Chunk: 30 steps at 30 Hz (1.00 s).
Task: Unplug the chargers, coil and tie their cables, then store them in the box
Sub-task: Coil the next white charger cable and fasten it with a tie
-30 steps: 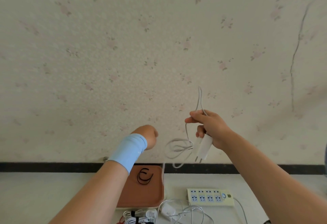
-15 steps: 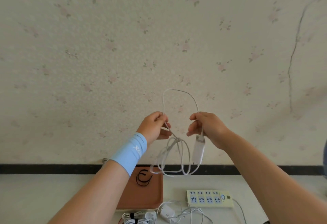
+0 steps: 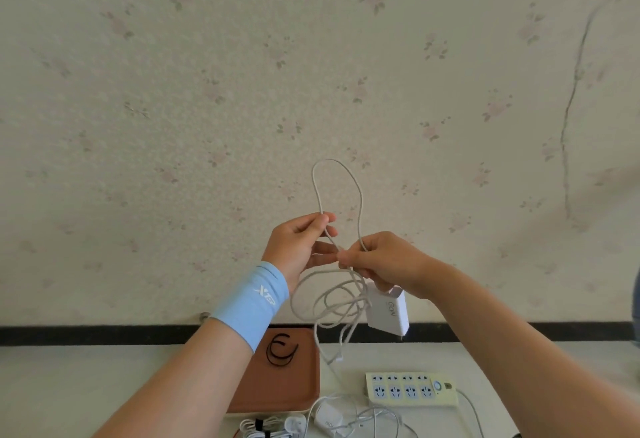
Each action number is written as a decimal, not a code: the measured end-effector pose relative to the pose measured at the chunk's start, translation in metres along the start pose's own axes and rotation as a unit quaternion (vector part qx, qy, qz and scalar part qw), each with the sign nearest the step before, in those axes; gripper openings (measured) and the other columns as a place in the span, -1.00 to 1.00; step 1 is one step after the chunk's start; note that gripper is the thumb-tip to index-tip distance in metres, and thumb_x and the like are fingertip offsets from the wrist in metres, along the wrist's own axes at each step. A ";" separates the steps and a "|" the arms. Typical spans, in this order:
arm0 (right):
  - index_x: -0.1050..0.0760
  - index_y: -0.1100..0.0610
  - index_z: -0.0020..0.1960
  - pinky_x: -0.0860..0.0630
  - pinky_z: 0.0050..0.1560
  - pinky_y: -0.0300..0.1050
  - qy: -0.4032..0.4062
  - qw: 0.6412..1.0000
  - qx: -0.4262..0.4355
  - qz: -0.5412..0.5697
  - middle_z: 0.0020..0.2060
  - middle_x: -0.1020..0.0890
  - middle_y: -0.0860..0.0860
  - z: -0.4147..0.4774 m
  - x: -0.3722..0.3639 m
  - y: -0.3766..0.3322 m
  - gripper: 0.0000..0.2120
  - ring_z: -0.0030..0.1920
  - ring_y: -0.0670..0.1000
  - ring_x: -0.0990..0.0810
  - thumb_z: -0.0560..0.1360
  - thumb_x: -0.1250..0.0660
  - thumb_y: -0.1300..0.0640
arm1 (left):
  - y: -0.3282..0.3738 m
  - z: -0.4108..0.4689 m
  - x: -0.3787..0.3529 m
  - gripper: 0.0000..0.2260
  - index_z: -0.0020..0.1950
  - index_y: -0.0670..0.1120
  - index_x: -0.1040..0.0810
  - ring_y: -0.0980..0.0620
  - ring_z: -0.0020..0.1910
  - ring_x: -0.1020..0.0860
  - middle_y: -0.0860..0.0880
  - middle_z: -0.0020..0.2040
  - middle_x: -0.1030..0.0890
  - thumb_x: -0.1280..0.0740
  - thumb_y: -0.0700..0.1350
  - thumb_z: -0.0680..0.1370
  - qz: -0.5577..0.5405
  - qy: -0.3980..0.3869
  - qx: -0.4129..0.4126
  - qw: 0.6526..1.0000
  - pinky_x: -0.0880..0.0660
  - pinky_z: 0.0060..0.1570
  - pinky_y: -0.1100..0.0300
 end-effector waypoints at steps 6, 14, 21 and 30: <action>-0.55 0.18 -0.09 -0.16 -0.45 -0.17 0.103 0.991 -0.012 0.089 -0.42 -0.58 0.01 0.003 0.009 0.005 -0.76 -0.54 -0.04 -0.23 0.65 -0.28 0.04 | -0.010 -0.003 0.003 -0.78 0.25 -0.02 -0.56 0.04 0.00 -0.69 0.02 0.08 -0.69 -0.35 -0.11 0.60 0.206 -0.156 0.060 0.964 -0.60 0.00 0.14; -0.48 0.21 0.06 -0.17 -0.51 -0.24 0.285 0.941 -0.072 0.165 -0.27 -0.74 0.03 0.011 0.024 0.021 -0.75 -0.56 -0.04 -0.17 0.69 -0.17 0.03 | -0.003 0.006 0.021 -0.86 0.06 0.08 -0.70 0.21 -0.16 -0.62 0.19 -0.14 -0.67 -0.42 -0.08 0.54 0.465 -0.163 0.010 0.870 -0.53 0.02 0.28; -0.49 0.23 0.07 -0.17 -0.49 -0.22 0.303 0.927 -0.098 0.196 -0.31 -0.74 -0.03 0.017 0.016 0.022 -0.74 -0.54 -0.03 -0.15 0.68 -0.18 0.03 | -0.014 -0.007 0.018 -0.81 0.08 0.01 -0.72 0.02 -0.07 -0.63 0.02 -0.03 -0.68 -0.49 -0.11 0.47 0.683 -0.271 0.223 0.641 -0.60 0.09 0.14; -0.52 0.20 -0.07 -0.12 -0.40 -0.16 0.194 0.958 -0.110 0.180 -0.08 -0.74 0.20 0.014 0.011 0.013 -0.73 -0.51 -0.03 -0.15 0.64 -0.23 0.01 | -0.004 -0.001 0.013 -0.86 -0.12 0.04 -0.58 0.12 -0.23 -0.62 0.09 -0.20 -0.64 -0.44 0.08 0.48 0.455 -0.035 -0.058 0.888 -0.52 -0.20 0.27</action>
Point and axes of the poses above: each hand's wrist, its own z-axis towards the middle knuckle, its own x-axis out of the back of the hand, y = z × x, the point moved 1 cm from there along z, towards the middle knuckle
